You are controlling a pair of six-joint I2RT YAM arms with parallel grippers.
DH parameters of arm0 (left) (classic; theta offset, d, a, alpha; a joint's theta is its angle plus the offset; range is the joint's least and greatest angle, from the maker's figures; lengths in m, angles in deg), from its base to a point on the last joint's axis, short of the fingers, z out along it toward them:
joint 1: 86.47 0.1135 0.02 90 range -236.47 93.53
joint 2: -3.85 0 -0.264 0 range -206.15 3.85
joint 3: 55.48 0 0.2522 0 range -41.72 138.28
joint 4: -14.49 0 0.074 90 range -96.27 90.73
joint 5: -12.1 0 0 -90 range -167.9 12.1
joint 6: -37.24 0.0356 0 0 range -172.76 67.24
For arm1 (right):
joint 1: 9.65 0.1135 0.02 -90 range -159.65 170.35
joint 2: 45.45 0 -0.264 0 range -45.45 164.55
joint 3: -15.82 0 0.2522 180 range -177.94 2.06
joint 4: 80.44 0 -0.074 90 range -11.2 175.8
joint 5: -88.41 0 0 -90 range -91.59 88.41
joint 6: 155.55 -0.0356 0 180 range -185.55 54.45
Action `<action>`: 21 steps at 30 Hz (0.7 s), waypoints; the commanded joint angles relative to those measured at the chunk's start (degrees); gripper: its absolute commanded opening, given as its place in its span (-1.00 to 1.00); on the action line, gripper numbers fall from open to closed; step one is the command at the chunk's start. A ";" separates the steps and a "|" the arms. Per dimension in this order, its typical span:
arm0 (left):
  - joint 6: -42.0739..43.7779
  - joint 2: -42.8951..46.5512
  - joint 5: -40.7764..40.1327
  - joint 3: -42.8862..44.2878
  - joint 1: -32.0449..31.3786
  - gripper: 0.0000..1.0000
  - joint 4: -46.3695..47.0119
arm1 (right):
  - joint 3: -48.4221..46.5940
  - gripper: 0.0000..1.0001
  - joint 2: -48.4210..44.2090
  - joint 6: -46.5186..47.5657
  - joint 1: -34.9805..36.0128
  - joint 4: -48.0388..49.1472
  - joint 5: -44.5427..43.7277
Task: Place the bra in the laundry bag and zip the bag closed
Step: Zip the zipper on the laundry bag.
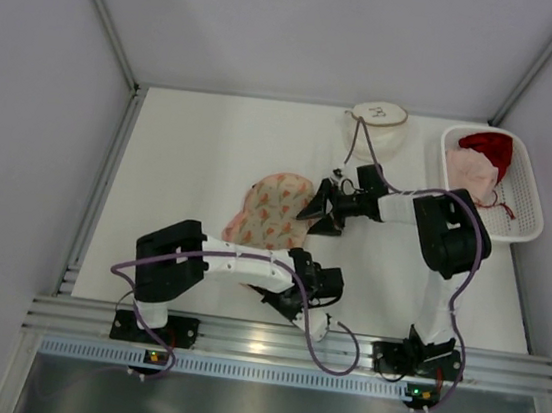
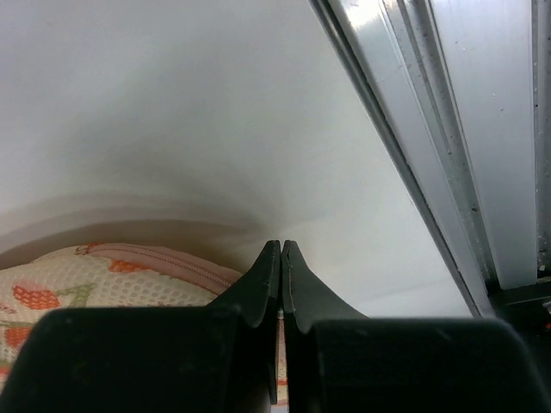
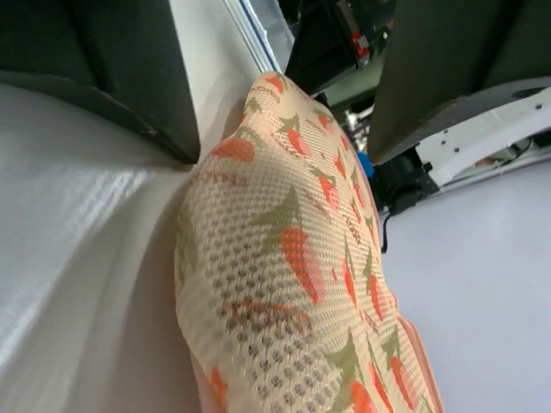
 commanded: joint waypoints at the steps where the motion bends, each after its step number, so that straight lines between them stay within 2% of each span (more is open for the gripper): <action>1: -0.21 0.66 3.23 3.71 0.80 -1.00 -1.13 | -0.43 0.65 -4.76 5.90 -1.24 -6.56 -1.98; 4: 1.54 1.01 0.42 3.63 1.23 -1.00 0.54 | 2.11 0.65 -7.22 7.84 -1.50 -10.10 0.30; 5: 3.55 1.27 -1.67 2.58 2.11 -1.00 2.99 | 7.43 0.50 -8.53 6.45 -0.63 -8.29 3.09; 7: 4.53 1.36 -1.87 2.22 3.08 -1.00 3.79 | 8.44 0.50 -9.07 5.92 0.33 -6.96 3.56; 10: 5.67 1.10 -2.75 2.22 5.45 -0.82 5.99 | 10.64 0.49 -8.72 1.09 2.88 0.77 3.91; 11: 5.68 1.36 -2.84 2.83 6.24 -0.57 6.61 | 10.12 0.48 -8.11 -1.01 3.50 2.26 4.08; 14: 4.80 3.20 -1.35 3.89 7.03 -0.07 8.28 | 8.46 0.37 -5.30 -3.66 5.35 4.74 5.05; 16: 4.36 6.53 0.58 4.15 7.04 0.18 9.07 | 8.62 0.35 -4.59 -4.72 6.14 7.10 5.05; 17: 3.84 7.94 1.37 4.15 7.04 0.22 9.60 | 8.97 0.34 -4.59 -5.42 6.14 7.63 4.88; 18: 3.31 9.26 4.34 4.15 7.04 0.60 9.78 | 9.15 0.32 -4.59 -5.60 6.14 8.16 4.79; 19: 2.96 12.06 5.41 4.15 7.04 0.74 9.95 | 9.15 0.32 -4.59 -5.60 6.23 8.25 4.44; 21: 2.08 14.88 7.44 3.98 7.04 0.85 10.22 | 8.98 0.30 -4.76 -5.43 6.14 8.25 3.83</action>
